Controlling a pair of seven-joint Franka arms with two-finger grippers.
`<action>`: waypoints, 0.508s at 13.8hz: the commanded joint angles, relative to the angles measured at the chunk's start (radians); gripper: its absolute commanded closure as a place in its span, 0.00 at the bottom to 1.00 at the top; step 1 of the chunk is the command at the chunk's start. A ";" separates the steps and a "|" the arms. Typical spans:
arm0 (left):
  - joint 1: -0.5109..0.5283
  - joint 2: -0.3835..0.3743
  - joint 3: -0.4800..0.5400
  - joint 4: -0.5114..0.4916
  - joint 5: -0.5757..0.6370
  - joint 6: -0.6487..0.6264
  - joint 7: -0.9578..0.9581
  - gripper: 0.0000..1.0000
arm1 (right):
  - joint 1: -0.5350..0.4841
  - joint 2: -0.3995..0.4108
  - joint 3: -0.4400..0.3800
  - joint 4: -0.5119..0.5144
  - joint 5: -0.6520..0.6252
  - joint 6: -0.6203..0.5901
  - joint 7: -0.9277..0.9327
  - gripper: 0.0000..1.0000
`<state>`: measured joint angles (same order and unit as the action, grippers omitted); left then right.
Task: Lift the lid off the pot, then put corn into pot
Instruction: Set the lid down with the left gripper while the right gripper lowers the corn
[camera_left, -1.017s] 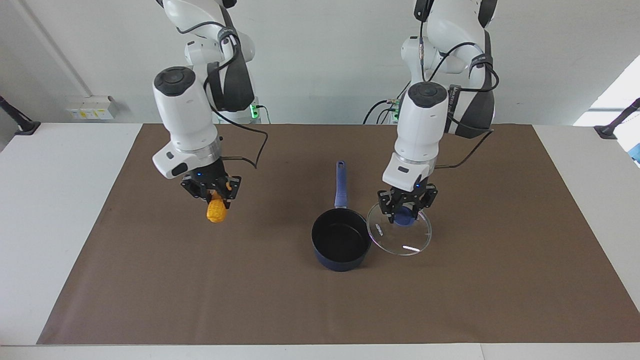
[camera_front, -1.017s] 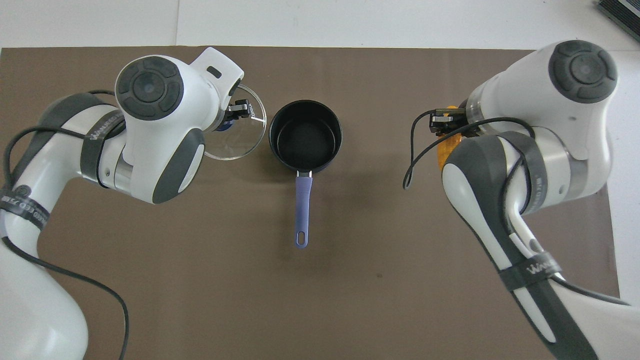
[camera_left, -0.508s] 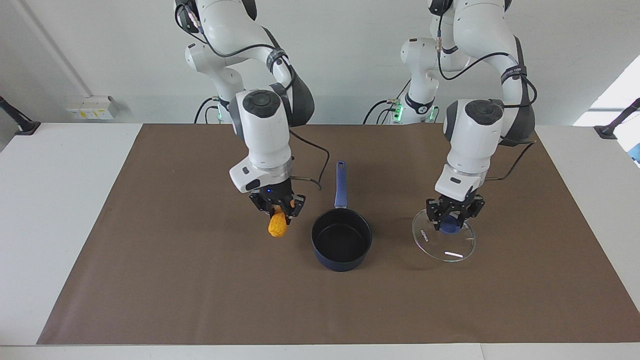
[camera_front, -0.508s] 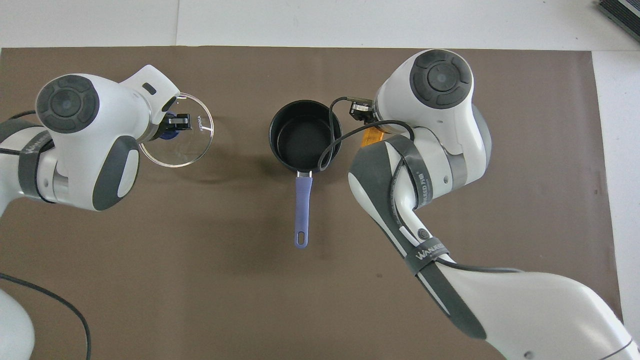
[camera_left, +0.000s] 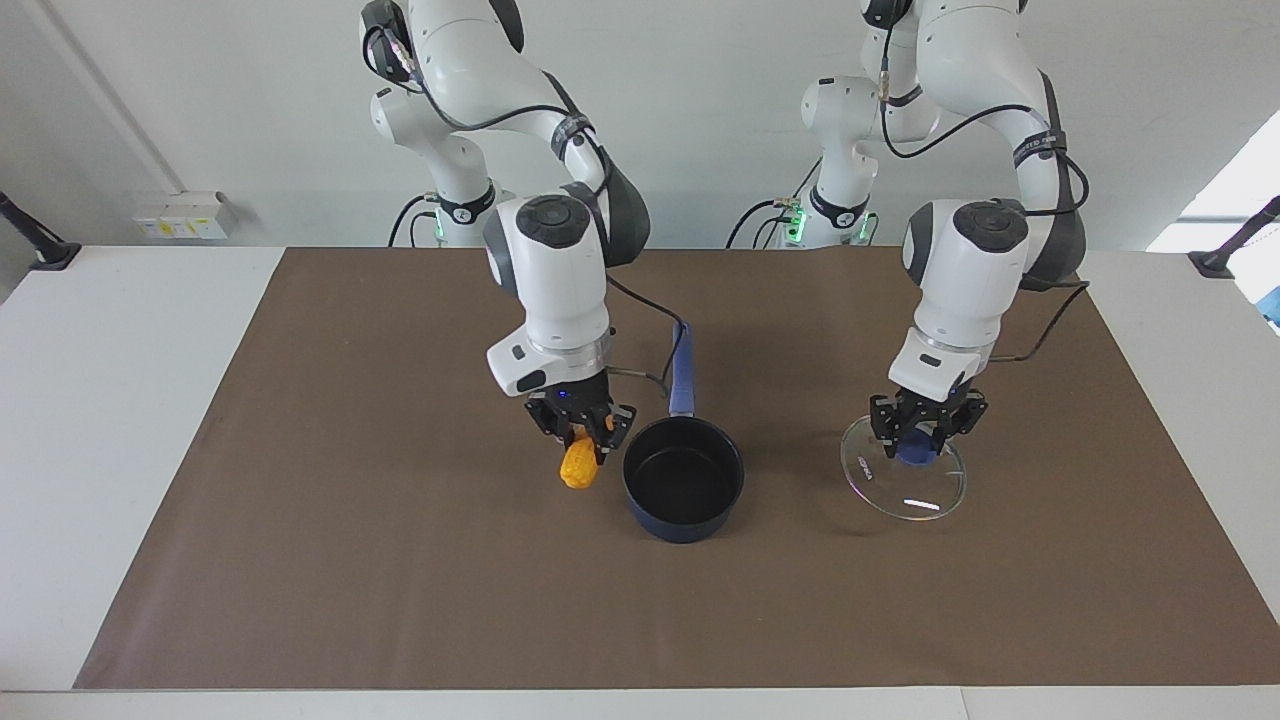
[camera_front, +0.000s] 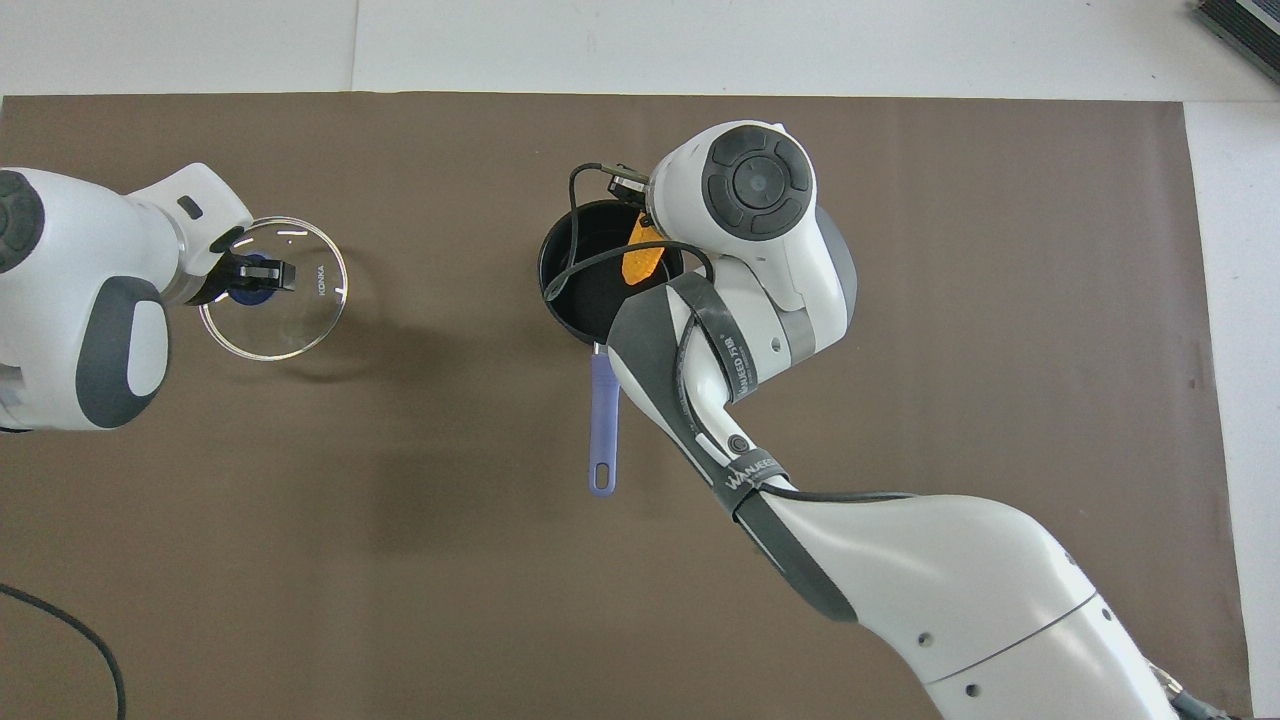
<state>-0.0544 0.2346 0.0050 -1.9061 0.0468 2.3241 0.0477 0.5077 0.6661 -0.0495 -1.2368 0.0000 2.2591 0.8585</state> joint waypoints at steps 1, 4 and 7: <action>0.036 -0.008 -0.011 -0.051 -0.048 0.064 0.052 1.00 | -0.005 0.036 0.022 0.033 0.052 0.033 0.013 1.00; 0.082 0.023 -0.011 -0.051 -0.119 0.096 0.164 1.00 | -0.006 0.036 0.040 0.017 0.069 0.033 0.001 1.00; 0.097 0.031 -0.008 -0.054 -0.122 0.090 0.179 1.00 | -0.005 0.038 0.057 -0.009 0.069 0.036 -0.016 1.00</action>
<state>0.0292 0.2778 0.0053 -1.9433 -0.0540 2.3946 0.1997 0.5089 0.6973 -0.0070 -1.2395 0.0544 2.2781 0.8594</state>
